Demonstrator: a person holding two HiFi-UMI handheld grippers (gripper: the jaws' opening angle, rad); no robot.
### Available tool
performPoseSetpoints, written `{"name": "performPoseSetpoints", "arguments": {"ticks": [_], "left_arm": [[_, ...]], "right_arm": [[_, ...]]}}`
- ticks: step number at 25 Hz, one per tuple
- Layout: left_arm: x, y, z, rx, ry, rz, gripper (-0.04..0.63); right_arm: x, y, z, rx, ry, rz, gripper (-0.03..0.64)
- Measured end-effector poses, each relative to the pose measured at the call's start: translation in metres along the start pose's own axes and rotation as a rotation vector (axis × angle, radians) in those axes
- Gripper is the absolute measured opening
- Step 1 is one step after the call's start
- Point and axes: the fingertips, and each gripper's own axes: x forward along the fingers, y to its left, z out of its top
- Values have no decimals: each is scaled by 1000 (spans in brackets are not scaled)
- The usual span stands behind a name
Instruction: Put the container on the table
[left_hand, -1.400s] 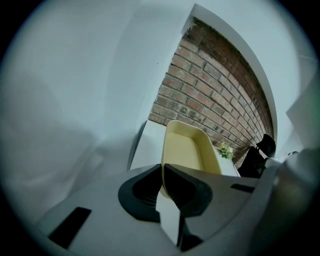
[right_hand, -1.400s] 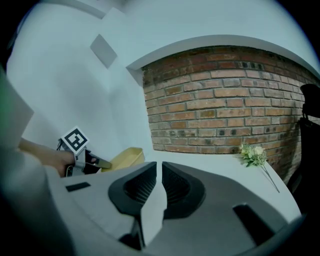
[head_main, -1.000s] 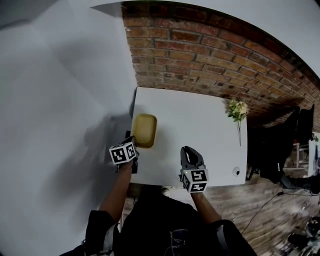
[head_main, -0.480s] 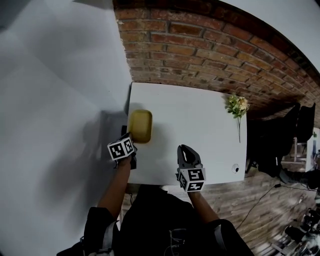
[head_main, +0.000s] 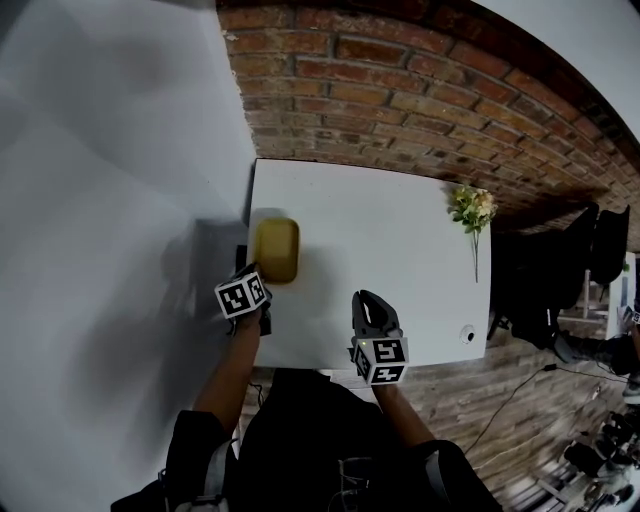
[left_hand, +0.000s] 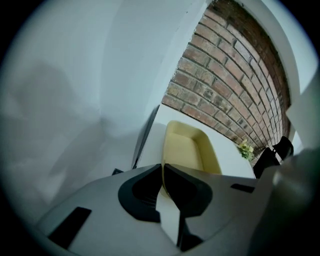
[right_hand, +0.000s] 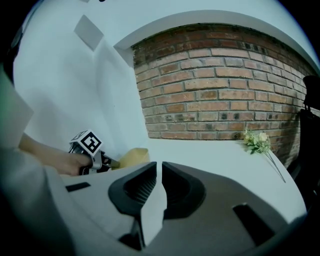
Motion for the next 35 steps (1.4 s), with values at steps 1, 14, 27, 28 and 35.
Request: {"name": "performPoseSetpoints", "arguments": {"ticks": [1,14,27,28,35], "left_arm": [[1,1,0,-1,0,3,28],[13,6,-4,1,15,34,29],[0,5,0,24,-31,20,32],[-4,4,1,26,-39,20,32],[-37,1,10,93,-130,40,31]], "right_arm": [[1,0,-1,1,3,-1,26],[5,-4,-7,24,24,-10,26],[-2,-1,-14,31,18,-12,26],[-3,0,-14,30,16,-9,26],[-14,9,-11,17,-12,16,26]]}}
